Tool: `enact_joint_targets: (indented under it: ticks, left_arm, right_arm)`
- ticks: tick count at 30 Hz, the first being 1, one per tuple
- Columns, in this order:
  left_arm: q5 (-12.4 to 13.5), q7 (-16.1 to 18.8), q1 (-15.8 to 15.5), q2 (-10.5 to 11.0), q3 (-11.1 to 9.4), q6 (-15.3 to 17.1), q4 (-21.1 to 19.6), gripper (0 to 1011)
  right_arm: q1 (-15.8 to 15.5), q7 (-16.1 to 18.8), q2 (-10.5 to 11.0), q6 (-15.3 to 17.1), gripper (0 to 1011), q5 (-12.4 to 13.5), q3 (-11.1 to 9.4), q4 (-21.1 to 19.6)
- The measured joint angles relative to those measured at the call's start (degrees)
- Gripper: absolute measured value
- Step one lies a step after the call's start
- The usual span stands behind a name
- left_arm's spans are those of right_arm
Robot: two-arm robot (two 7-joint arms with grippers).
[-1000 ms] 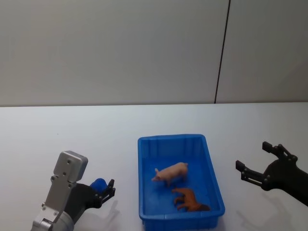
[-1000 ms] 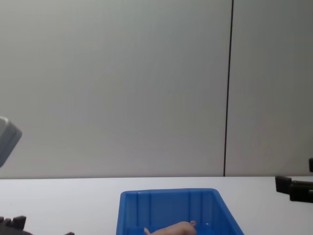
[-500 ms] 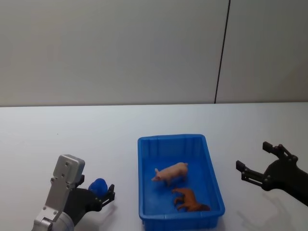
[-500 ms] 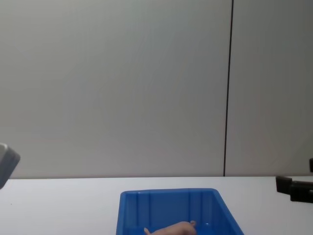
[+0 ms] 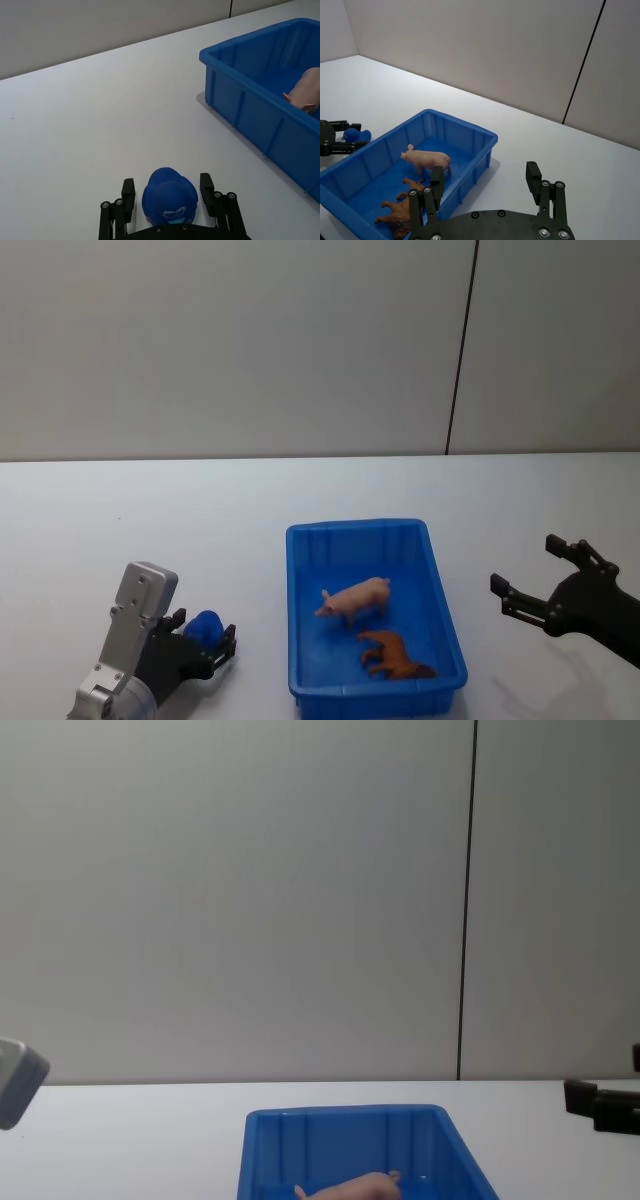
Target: Pick up the two dolls from the table and place them into the box.
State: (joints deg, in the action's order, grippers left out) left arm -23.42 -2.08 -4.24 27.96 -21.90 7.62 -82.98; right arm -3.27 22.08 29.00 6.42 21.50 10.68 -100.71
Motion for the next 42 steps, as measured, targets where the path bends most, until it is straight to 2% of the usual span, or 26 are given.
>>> enact_joint_targets:
  ticks: [3, 5, 8, 10, 19, 31, 42]
  left_arm:
    - [0.4, -0.8, -0.6, -0.4, 0.1, -0.1, 1.2, 766]
    - [0.5, -1.2, -0.8, -0.5, 0.1, -0.1, 1.6, 731]
    - [0.8, -1.7, -1.1, -0.7, 0.2, -0.1, 2.2, 624]
    - [1.0, -1.9, -1.3, -0.8, 0.2, -0.1, 2.5, 597]
    - [1.8, -2.4, -1.6, -0.9, 0.5, 0.1, 2.4, 533]
    - [4.2, -3.8, -3.3, -1.7, 0.8, -1.4, -1.0, 454]
    - [7.4, -7.0, -7.0, -5.4, -0.4, -2.9, -3.1, 404]
  right_arm:
    - [0.0, 0.0, 0.0, 0.0, 1001, 0.0, 0.0, 0.0]
    - [0.0, 0.0, 0.0, 0.0, 1001, 0.0, 0.0, 0.0]
    - [0.0, 0.0, 0.0, 0.0, 1001, 0.0, 0.0, 0.0]
    - [0.0, 0.0, 0.0, 0.0, 1001, 0.0, 0.0, 0.0]
    - [0.0, 0.0, 0.0, 0.0, 1001, 0.0, 0.0, 0.0]
    - [0.0, 0.0, 0.0, 0.0, 1001, 0.0, 0.0, 0.0]
    - [0.0, 0.0, 0.0, 0.0, 1001, 0.0, 0.0, 0.0]
